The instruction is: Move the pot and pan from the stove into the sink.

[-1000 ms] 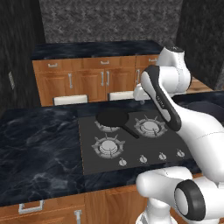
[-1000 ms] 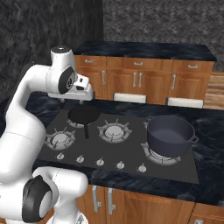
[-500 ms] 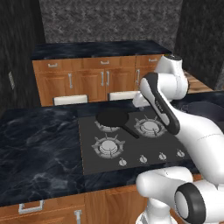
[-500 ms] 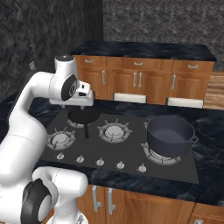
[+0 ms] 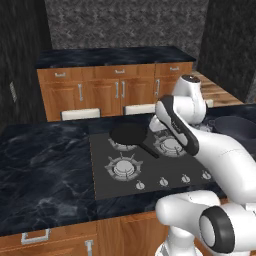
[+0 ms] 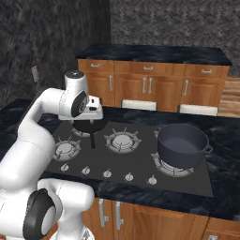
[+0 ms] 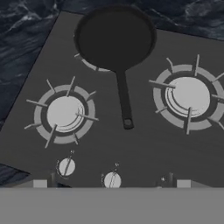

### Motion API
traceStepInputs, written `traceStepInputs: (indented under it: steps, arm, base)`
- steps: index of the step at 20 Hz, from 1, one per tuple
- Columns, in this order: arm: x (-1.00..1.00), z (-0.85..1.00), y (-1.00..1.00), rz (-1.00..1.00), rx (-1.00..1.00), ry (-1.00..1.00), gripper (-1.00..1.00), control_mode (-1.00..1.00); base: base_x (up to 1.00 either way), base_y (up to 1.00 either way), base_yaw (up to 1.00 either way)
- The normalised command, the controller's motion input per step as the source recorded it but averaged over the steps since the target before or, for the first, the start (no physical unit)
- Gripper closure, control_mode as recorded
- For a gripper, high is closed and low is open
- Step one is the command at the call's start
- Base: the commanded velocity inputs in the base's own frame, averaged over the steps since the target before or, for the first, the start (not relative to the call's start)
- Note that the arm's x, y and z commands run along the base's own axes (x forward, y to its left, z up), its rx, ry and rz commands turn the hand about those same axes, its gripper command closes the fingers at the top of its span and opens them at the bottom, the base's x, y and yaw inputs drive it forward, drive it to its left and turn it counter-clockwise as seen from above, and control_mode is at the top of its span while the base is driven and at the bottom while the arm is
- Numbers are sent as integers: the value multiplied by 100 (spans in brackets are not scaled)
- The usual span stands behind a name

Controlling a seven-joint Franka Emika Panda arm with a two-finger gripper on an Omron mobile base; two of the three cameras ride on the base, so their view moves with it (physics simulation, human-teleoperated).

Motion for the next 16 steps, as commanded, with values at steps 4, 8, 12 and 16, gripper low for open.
traceStepInputs:
  steps: [4,8,12,16]
  arm:
    - [42,-49,0,5,-5,0,-100,-100]
    - [38,-47,1,5,-5,0,-100,-100]
    - [5,-11,0,3,-1,0,-100,-100]
    - [0,-8,0,0,0,0,-100,-100]
  base:
    - [0,0,0]
    - [0,0,0]
    - [0,0,0]
    - [0,0,0]
